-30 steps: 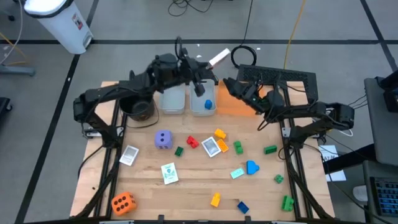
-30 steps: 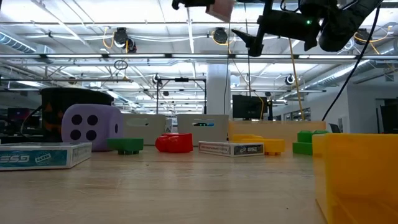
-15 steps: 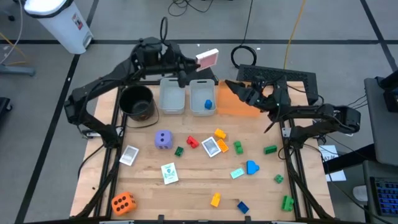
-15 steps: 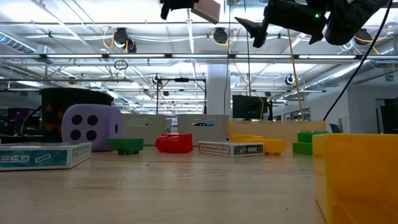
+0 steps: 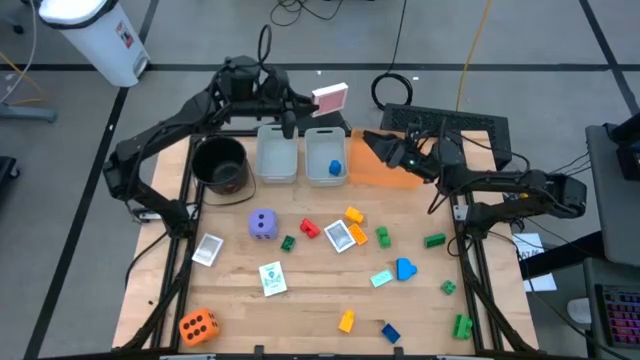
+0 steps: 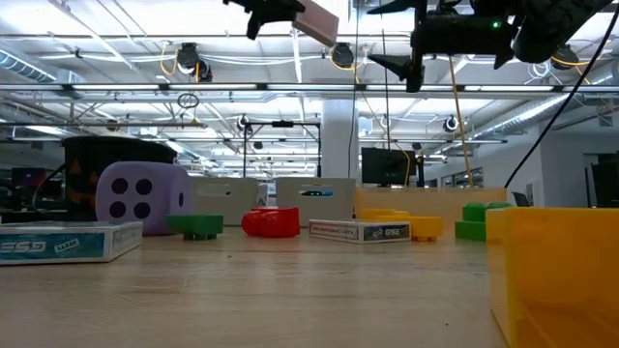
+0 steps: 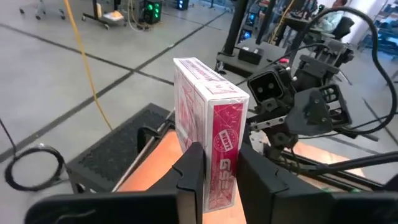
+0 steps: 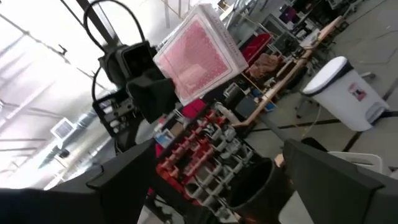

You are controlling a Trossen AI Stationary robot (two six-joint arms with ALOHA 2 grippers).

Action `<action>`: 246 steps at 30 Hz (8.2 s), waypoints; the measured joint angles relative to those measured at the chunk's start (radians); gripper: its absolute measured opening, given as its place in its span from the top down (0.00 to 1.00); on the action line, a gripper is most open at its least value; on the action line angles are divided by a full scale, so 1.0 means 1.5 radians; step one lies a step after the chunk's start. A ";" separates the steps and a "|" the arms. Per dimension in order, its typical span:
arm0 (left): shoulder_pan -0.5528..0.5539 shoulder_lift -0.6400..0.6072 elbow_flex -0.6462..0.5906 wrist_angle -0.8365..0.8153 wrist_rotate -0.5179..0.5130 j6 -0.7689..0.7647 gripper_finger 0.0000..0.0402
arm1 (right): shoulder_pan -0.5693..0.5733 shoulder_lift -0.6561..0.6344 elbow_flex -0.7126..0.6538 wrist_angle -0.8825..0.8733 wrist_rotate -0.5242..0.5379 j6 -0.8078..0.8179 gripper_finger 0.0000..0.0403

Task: Pick & Place Toys
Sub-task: Put the red playing card into the orange bin

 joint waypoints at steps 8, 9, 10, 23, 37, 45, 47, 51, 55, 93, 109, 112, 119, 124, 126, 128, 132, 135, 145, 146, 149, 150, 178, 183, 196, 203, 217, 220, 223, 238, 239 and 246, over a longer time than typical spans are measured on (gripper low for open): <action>0.032 0.021 0.000 -0.022 0.113 -0.082 0.84 | 0.002 0.000 0.025 -0.089 -0.020 -0.053 0.15; 0.033 0.027 0.000 -0.020 0.128 -0.093 0.84 | 0.004 0.000 0.042 -0.128 -0.030 -0.072 0.15; 0.037 0.032 0.000 -0.019 0.142 -0.109 0.84 | 0.005 0.000 0.063 -0.173 -0.040 -0.094 0.15; 0.053 0.118 0.000 -0.031 0.210 -0.193 0.82 | 0.108 0.009 0.376 -0.684 0.190 -0.635 0.15; 0.013 0.196 0.000 0.076 0.264 -0.296 0.81 | 0.152 0.109 0.415 -0.759 0.298 -0.771 0.15; 0.006 0.198 0.000 0.075 0.264 -0.298 0.83 | 0.167 0.119 0.415 -0.755 0.382 -0.815 0.15; 0.007 0.198 0.000 0.076 0.264 -0.299 0.82 | 0.167 0.119 0.415 -0.756 0.382 -0.823 0.15; 0.006 0.198 0.000 0.078 0.275 -0.304 0.81 | 0.166 0.119 0.415 -0.772 0.382 -0.832 0.15; 0.004 0.198 0.000 0.103 0.298 -0.323 0.83 | 0.165 0.119 0.415 -0.779 0.382 -0.832 0.15; -0.007 0.197 0.000 0.142 0.309 -0.342 0.79 | 0.158 0.119 0.414 -0.773 0.384 -0.831 0.23; 0.009 0.197 0.000 0.169 0.310 -0.325 0.63 | 0.157 0.118 0.413 -0.762 0.385 -0.828 0.24; 0.015 0.197 0.000 0.199 0.310 -0.340 0.56 | 0.157 0.118 0.413 -0.760 0.385 -0.828 0.23; 0.042 0.197 0.000 0.218 0.330 -0.351 0.45 | 0.136 0.112 0.413 -0.749 0.398 -0.827 0.24; 0.079 0.197 0.000 0.218 0.373 -0.367 0.44 | 0.099 0.093 0.414 -0.758 0.379 -0.799 0.23; 0.093 0.197 0.000 0.218 0.386 -0.376 0.44 | 0.080 0.088 0.414 -0.770 0.358 -0.784 0.23; 0.103 0.197 0.000 0.218 0.392 -0.381 0.44 | 0.060 0.083 0.414 -0.791 0.338 -0.772 0.23; 0.117 0.197 0.000 0.222 0.403 -0.382 0.44 | 0.015 0.083 0.414 -0.845 0.275 -0.748 0.23; 0.121 0.197 0.000 0.230 0.404 -0.383 0.44 | -0.027 0.084 0.414 -0.882 0.219 -0.727 0.23; 0.121 0.197 0.000 0.245 0.404 -0.383 0.44 | -0.153 0.099 0.415 -0.951 0.085 -0.718 0.23; 0.121 0.197 0.000 0.245 0.404 -0.383 0.44 | -0.162 0.102 0.414 -0.963 0.076 -0.726 0.23; 0.121 0.197 0.000 0.246 0.404 -0.383 0.44 | -0.179 0.118 0.417 -0.977 0.060 -0.745 0.23; 0.121 0.197 0.000 0.247 0.404 -0.383 0.44 | -0.182 0.127 0.420 -0.984 0.052 -0.746 0.23; 0.121 0.134 -0.001 0.334 0.473 -0.375 0.44 | -0.236 0.438 0.565 -1.066 -0.056 -0.848 0.23; 0.124 0.099 -0.001 0.337 0.473 -0.376 0.44 | -0.244 0.462 0.564 -1.043 -0.056 -0.850 0.23; 0.128 0.086 -0.001 0.334 0.473 -0.367 0.44 | -0.257 0.504 0.564 -1.038 -0.076 -0.850 0.23; 0.128 0.086 -0.001 0.334 0.473 -0.362 0.44 | -0.262 0.527 0.559 -1.033 -0.075 -0.852 0.23; 0.128 0.086 -0.001 0.334 0.473 -0.352 0.44 | -0.270 0.529 0.494 -0.942 -0.092 -0.839 0.23; 0.128 0.086 -0.001 0.334 0.472 -0.352 0.44 | -0.270 0.529 0.489 -0.932 -0.092 -0.837 0.23; 0.128 0.086 -0.001 0.334 0.472 -0.344 0.44 | -0.270 0.529 0.487 -0.916 -0.092 -0.836 0.23; 0.128 0.086 -0.001 0.334 0.472 -0.345 0.44 | -0.270 0.529 0.487 -0.894 -0.092 -0.838 0.22; 0.128 0.086 -0.001 0.334 0.472 -0.345 0.44 | -0.270 0.529 0.487 -0.894 -0.092 -0.838 0.22; 0.128 0.086 -0.001 0.334 0.471 -0.345 0.44 | -0.270 0.529 0.487 -0.894 -0.092 -0.840 0.22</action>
